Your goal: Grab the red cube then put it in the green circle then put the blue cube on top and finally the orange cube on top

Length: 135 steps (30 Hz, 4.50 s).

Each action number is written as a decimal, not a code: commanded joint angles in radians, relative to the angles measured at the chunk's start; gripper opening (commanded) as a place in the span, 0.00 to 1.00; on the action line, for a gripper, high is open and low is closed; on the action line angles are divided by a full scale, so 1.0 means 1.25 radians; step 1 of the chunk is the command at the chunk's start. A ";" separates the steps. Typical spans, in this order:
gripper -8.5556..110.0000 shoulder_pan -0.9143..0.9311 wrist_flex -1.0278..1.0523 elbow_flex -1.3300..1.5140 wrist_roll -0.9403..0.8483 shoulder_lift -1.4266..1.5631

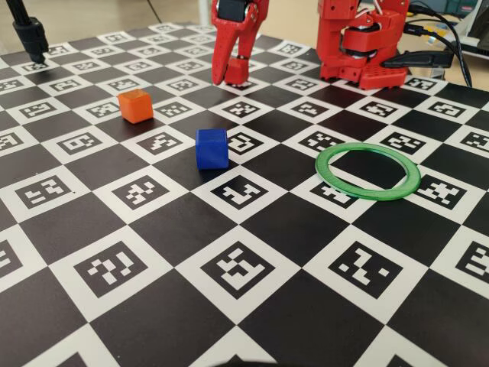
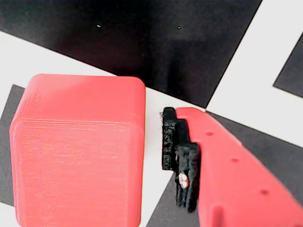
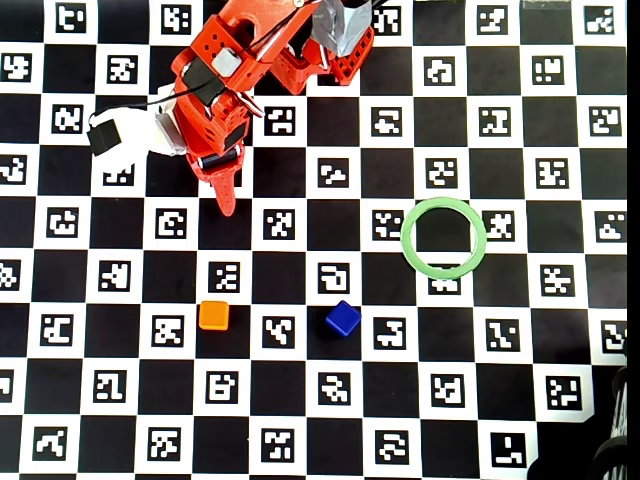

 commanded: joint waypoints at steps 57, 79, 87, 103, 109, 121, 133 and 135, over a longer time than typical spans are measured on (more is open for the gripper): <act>0.08 -0.520 0.751 -0.684 0.779 0.123; 0.07 -0.967 0.772 -0.888 1.382 -0.061; 0.08 -1.085 0.717 -0.911 1.471 -0.124; 0.07 -1.101 0.621 -0.994 1.502 -0.301; 0.07 -1.128 0.607 -1.031 1.512 -0.360; 0.07 -1.150 0.533 -0.940 1.502 -0.378; 0.07 -1.145 0.444 -0.822 1.486 -0.361; 0.07 -1.146 0.433 -0.805 1.478 -0.357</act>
